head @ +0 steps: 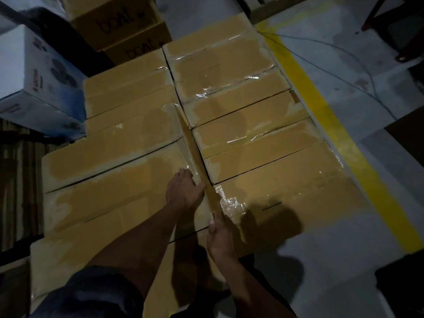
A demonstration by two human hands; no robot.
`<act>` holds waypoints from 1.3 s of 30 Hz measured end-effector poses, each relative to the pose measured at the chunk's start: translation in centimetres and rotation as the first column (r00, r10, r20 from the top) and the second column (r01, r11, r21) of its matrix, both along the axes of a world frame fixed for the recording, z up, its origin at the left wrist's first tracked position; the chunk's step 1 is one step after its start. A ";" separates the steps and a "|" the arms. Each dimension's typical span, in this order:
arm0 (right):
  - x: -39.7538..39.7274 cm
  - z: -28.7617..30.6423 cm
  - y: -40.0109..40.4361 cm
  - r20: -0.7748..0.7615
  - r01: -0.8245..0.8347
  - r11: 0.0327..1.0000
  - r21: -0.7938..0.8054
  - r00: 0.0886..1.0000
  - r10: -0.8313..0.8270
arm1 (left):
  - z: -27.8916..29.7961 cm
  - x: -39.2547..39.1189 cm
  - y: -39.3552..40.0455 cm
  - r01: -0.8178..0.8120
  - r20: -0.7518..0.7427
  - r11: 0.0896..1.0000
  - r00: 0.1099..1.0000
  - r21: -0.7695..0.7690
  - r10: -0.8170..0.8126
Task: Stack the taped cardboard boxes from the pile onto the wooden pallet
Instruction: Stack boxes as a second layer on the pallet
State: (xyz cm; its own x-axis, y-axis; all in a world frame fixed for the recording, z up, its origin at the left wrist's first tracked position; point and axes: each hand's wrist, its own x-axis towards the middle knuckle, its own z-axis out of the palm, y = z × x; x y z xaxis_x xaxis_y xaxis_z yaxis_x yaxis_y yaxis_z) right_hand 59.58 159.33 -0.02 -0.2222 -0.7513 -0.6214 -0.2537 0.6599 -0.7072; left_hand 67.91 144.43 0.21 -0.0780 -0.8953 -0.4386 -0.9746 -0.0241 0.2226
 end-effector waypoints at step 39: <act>-9.9 5.5 12.9 -0.401 0.168 0.982 0.085 0.908 -0.121 | 6.3 -3.1 9.1 0.642 0.170 0.766 0.755 -0.001 -0.633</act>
